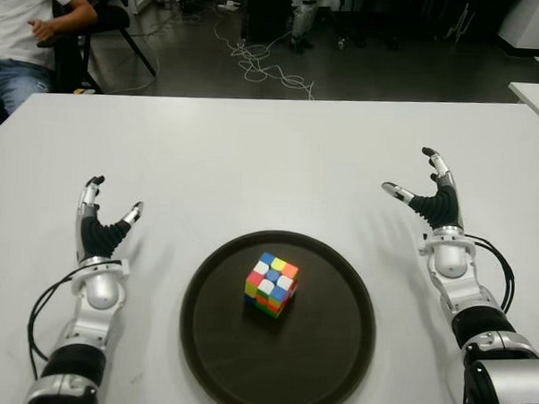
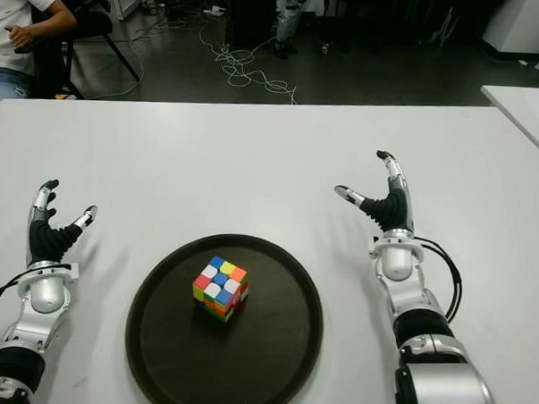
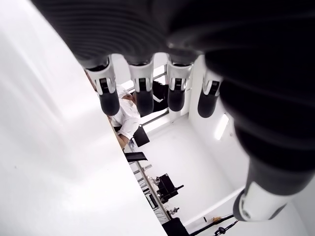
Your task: Pick up the Rubik's Cube and put it in the plate
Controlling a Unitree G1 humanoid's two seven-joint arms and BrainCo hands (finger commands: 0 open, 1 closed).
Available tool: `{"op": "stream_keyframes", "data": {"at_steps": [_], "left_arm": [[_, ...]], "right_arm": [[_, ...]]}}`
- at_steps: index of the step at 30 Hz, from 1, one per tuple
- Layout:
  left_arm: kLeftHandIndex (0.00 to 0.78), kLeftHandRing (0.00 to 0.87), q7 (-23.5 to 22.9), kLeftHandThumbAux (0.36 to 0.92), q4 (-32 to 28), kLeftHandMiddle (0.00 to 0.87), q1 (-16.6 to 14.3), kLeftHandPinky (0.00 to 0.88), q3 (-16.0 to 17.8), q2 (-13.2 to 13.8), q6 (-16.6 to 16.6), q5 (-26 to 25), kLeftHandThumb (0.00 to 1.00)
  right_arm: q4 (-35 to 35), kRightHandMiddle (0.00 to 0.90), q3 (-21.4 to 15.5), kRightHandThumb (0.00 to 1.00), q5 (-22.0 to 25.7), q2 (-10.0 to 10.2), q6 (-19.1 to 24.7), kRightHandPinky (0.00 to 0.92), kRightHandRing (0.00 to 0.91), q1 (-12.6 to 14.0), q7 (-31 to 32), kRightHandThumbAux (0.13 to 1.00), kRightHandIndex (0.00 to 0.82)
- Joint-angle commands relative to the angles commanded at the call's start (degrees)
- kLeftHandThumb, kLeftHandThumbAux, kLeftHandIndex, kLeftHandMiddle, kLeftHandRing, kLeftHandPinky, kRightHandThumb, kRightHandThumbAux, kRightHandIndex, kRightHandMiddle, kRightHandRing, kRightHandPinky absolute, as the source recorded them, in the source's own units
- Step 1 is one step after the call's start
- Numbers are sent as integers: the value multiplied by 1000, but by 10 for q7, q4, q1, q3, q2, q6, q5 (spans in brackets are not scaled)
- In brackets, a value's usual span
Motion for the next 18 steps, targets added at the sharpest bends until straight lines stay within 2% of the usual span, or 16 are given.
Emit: {"op": "stream_keyframes", "data": {"at_steps": [4,7,12,18], "left_arm": [[23,42,4,719,-2,37,0,65,0,0,2,2,0],[22,28,7,717,-2,26,0,56,0,0,6,4,0],[17,18,7,714,-5,15,-1,52,-2,0,12,5,0],[18,45,6,725,-5,35,-1,79,-2,0,9,4,0]], "right_arm": [[-1,0,3,0,-5,1,0,28,0,1,-7,587,40],[-1,0,4,0,-8,2,-2,28,0,2,-13,605,39],[-2,0,4,0,-10,3,-1,22,0,2,-20,624,33],[-2,0,5,0,-11,5,-1,18,0,2,-31,628,27]]}}
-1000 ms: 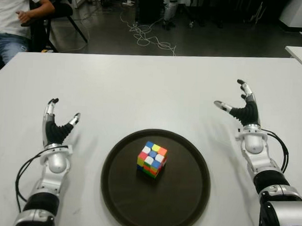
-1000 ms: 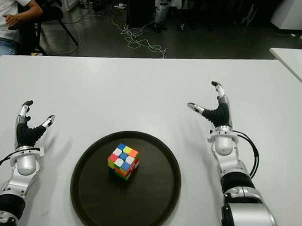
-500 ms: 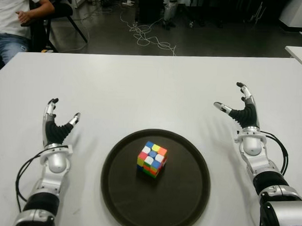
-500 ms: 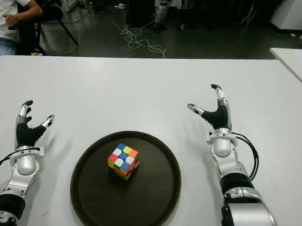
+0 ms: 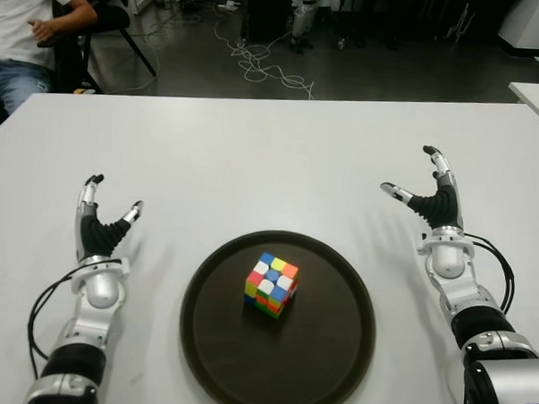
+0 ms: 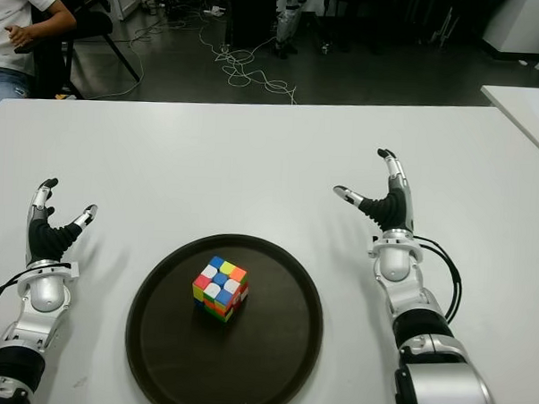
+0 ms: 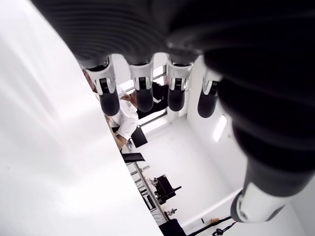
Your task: Pick up the Rubik's Cube and put it in the plate
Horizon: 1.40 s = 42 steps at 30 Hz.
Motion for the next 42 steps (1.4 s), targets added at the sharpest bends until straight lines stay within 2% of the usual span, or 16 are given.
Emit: {"op": "stream_keyframes", "data": {"at_steps": [12,18,25,30,38,42], "left_arm": [[28,28,-1,705,-1,31,1,47,0,0,-3,-1,0],[32,30,5,729,2,42,-1,33,-2,0,-4,4,0],[38,66,4,733,1,66,-1,77,0,-2,-6,0,0],[28,58,1,726,3,44,-3,86,1,-3,-9,-3,0],[14,11,-7,687,4,2,-4,74,2,-2,-12,-9,0],[21,4,-7,695,3,0,-1,55,3,-3,-20,-11,0]], "right_arm": [[2,2,4,0,-3,0,3,27,2,-2,-13,627,41],[4,7,8,0,-7,-2,1,40,10,-3,-15,628,48],[9,11,9,0,-8,-3,-2,44,14,-5,-18,611,54],[14,1,11,0,-7,-5,-7,11,1,-6,-12,580,32],[20,0,-19,0,47,5,-22,0,0,-9,43,601,17],[25,0,-57,0,110,18,-5,0,0,-18,102,661,9]]}}
